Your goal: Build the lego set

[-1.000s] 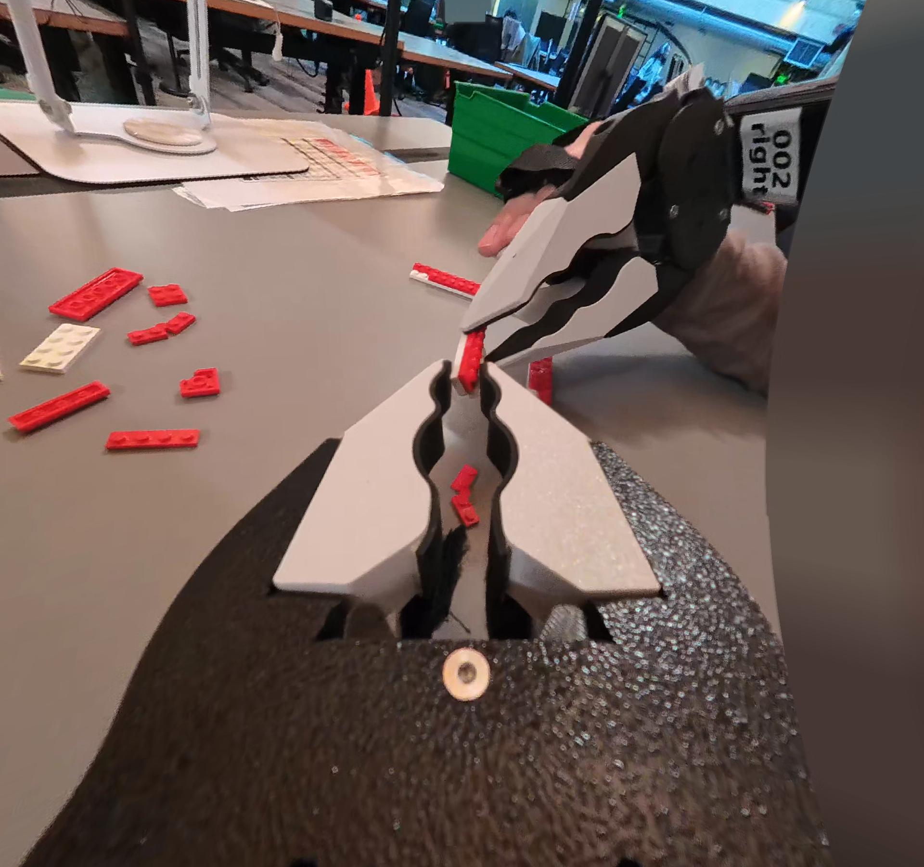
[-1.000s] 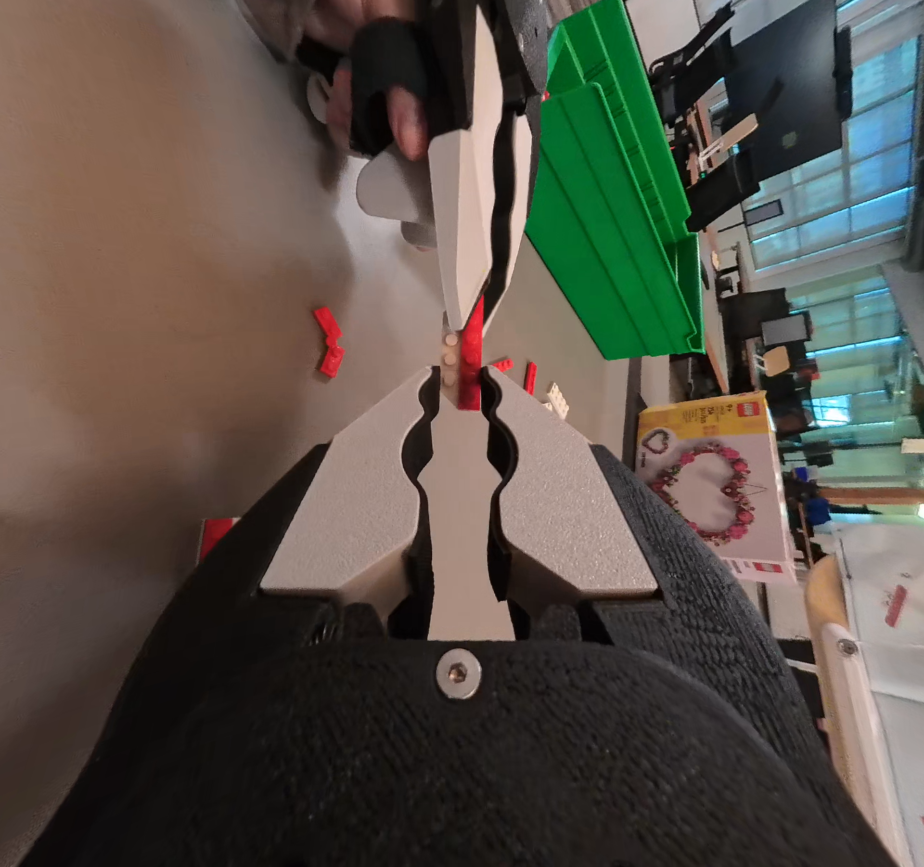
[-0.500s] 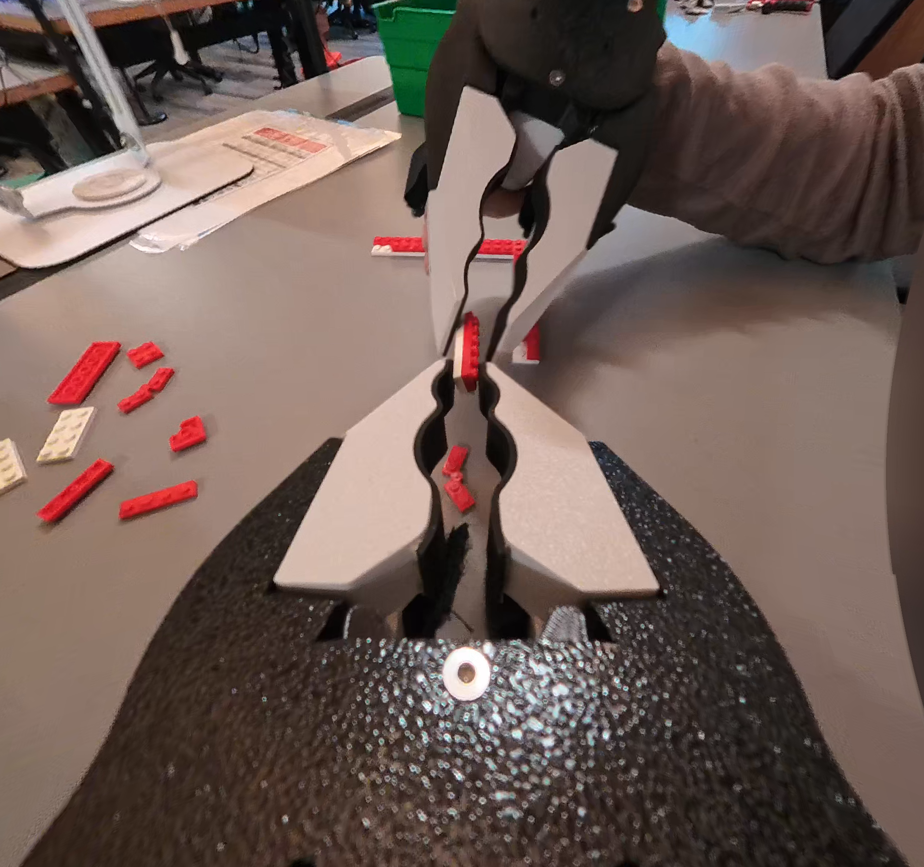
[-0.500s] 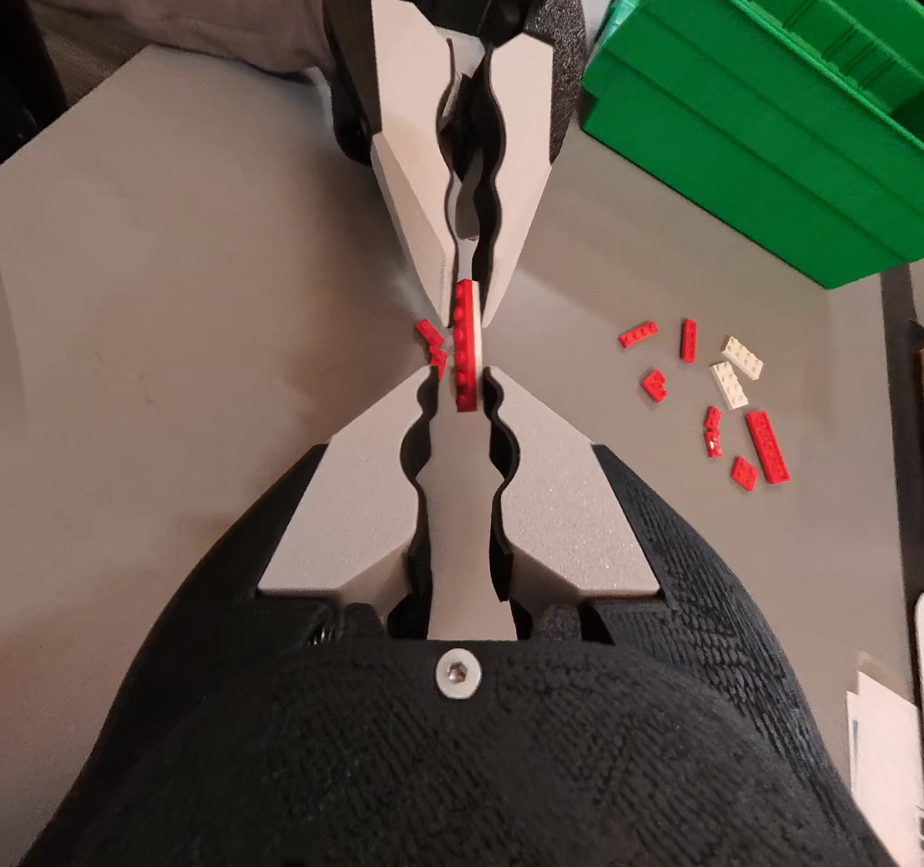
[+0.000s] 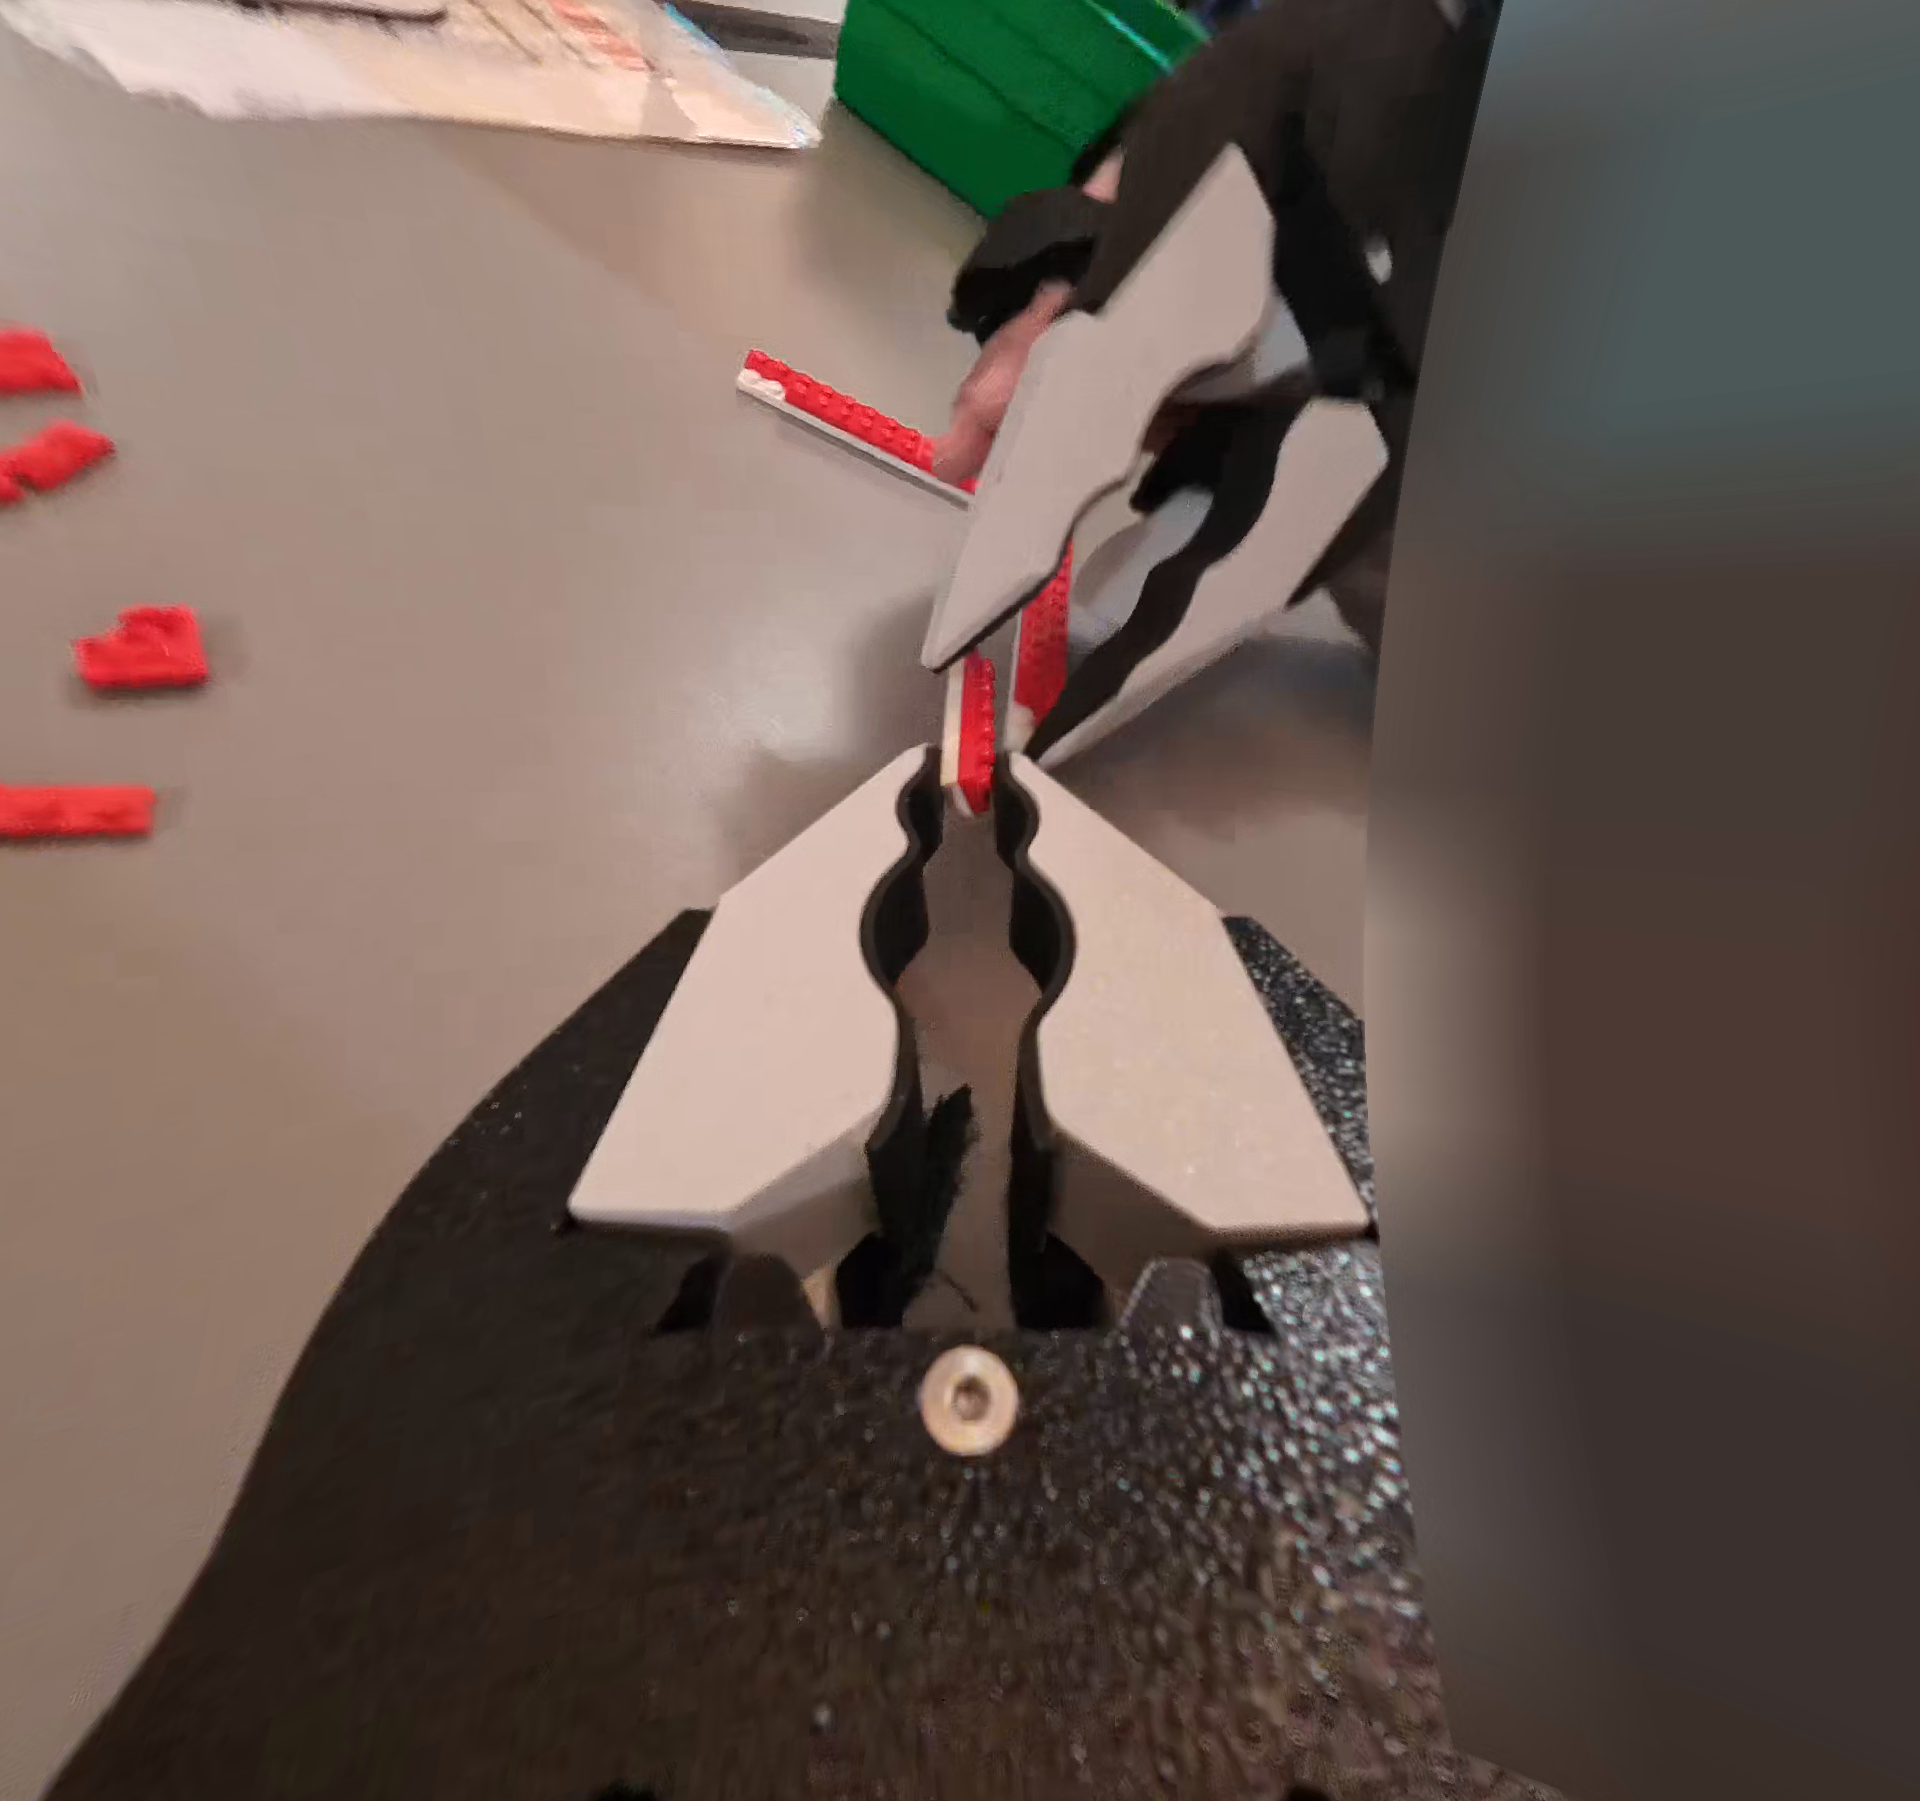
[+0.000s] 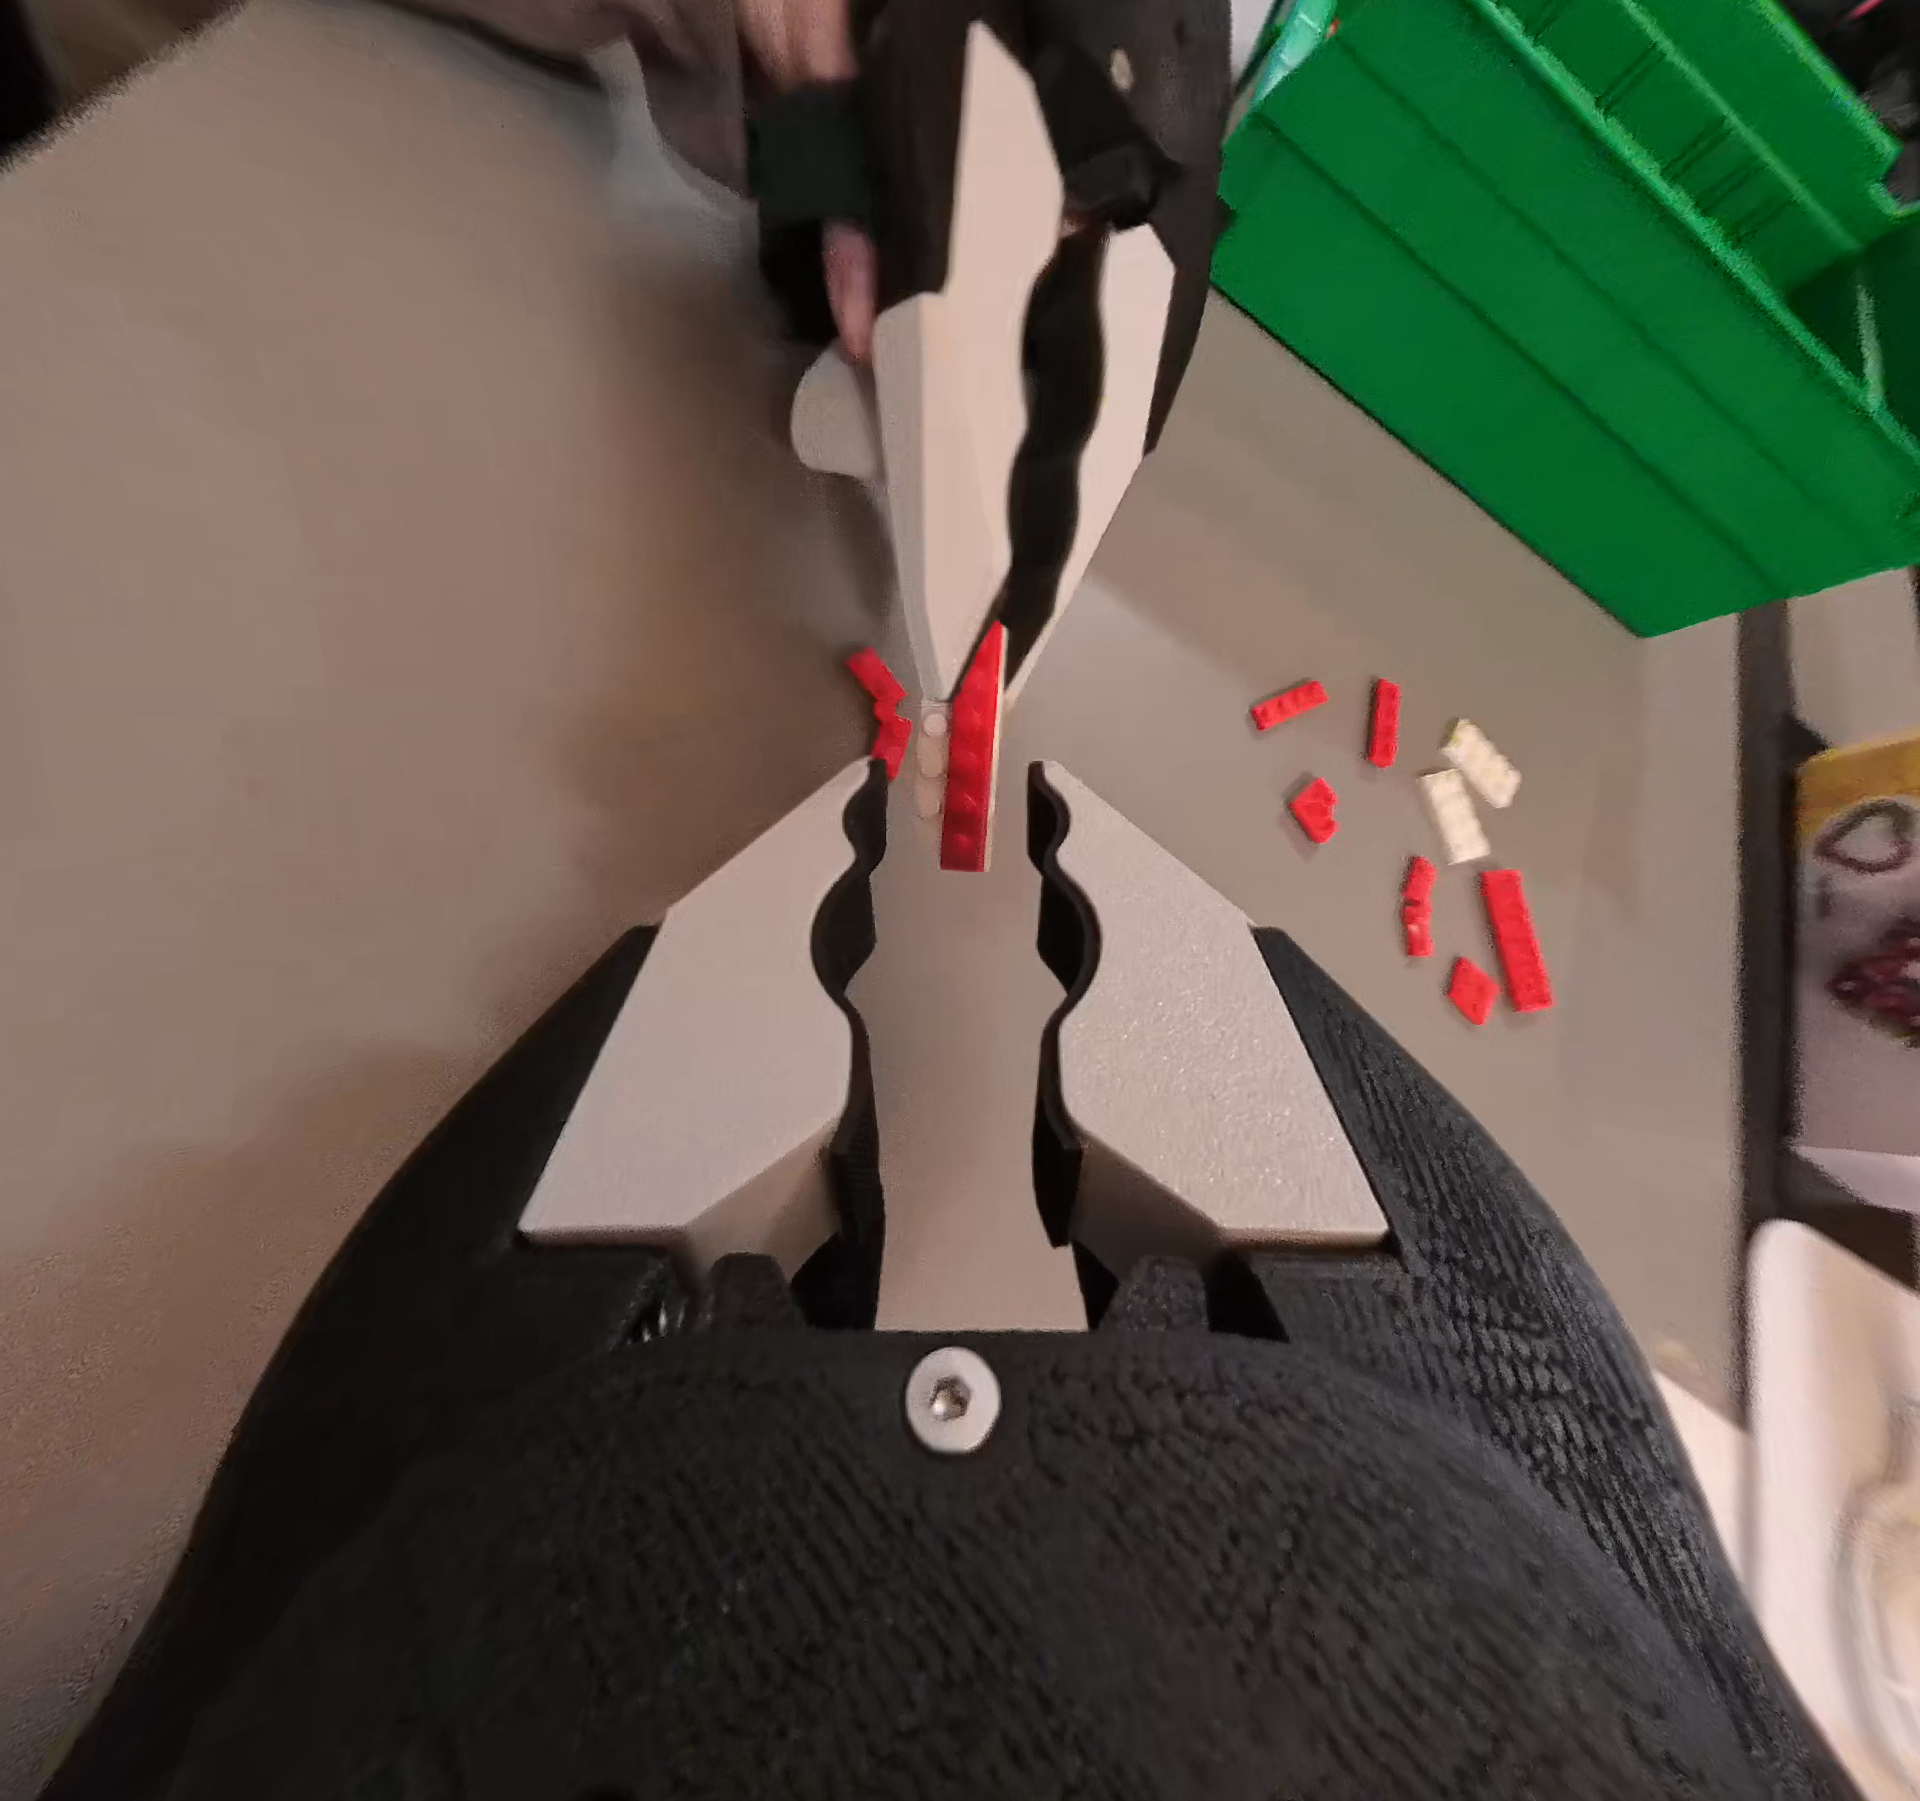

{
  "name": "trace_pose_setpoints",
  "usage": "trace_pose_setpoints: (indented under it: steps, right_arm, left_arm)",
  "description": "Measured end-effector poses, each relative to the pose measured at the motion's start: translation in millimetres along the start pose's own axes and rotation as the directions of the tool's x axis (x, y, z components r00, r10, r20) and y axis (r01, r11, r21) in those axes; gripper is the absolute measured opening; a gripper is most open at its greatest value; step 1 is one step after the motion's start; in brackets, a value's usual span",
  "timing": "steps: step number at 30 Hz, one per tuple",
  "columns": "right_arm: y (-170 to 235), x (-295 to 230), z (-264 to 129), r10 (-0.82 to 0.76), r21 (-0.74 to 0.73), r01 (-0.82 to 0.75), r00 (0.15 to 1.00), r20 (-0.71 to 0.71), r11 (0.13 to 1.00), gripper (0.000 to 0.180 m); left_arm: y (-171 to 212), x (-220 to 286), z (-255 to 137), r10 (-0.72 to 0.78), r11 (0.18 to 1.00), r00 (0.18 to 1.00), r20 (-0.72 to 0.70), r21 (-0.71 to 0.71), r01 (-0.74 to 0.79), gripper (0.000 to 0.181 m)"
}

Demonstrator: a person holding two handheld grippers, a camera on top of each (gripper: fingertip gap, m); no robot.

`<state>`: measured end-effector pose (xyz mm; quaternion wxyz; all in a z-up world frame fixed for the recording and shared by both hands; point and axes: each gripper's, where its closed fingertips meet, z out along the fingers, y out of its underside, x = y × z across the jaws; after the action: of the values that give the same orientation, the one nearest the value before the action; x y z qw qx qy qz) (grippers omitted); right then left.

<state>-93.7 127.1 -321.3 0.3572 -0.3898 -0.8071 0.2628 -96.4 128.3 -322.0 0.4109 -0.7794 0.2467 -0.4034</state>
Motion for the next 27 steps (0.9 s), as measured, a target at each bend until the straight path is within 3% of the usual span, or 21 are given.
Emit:
trace_pose_setpoints:
  steps: [4, 8, 10, 11, 14, 18, 21, 27]
  right_arm:
    - [2.5, 4.0, 6.6, -0.155, -0.097, 0.147, 0.985, -0.077, 0.984, 0.022]
    - [3.6, 5.4, 8.1, -0.167, -0.127, 0.156, 0.982, -0.088, 0.980, 0.015]
    - [9.4, 4.7, 8.2, -0.103, -0.131, 0.093, 0.992, -0.068, 0.987, 0.015]
    - [15.2, 4.9, 8.4, -0.061, -0.145, 0.052, 0.996, -0.057, 0.988, 0.015]
    - [31.7, 1.2, 11.1, 0.067, -0.191, -0.068, 0.998, -0.015, 0.979, 0.015]
    - [41.4, -8.2, 17.6, 0.205, -0.236, -0.189, 0.978, 0.044, 0.953, 0.015]
    - [47.2, -10.8, 19.4, 0.261, -0.266, -0.239, 0.964, 0.050, 0.934, 0.015]
    - [48.8, -13.3, 17.5, 0.344, -0.286, -0.314, 0.937, 0.060, 0.905, 0.015]
  left_arm:
    - [-7.0, 1.2, -0.2, -0.210, 0.975, 0.973, -0.100, 0.054, 0.216, 0.008]
    - [-4.6, -0.4, 1.2, -0.229, 0.970, 0.968, -0.101, 0.062, 0.236, 0.009]
    - [-4.2, -11.0, -1.1, -0.227, 0.972, 0.974, 0.009, 0.070, 0.226, 0.053]
    - [1.7, -18.9, -4.4, -0.192, 0.981, 0.976, 0.108, 0.037, 0.189, 0.058]
    - [23.7, -31.9, -15.1, 0.052, 0.990, 0.925, 0.377, -0.140, 0.002, 0.045]
    - [46.7, -31.9, -14.2, 0.258, 0.935, 0.846, 0.466, -0.343, -0.096, 0.032]
    - [47.9, -29.9, -12.7, 0.252, 0.937, 0.845, 0.471, -0.338, -0.091, 0.021]
    - [50.1, -24.6, -13.1, 0.235, 0.932, 0.860, 0.454, -0.355, -0.067, 0.020]
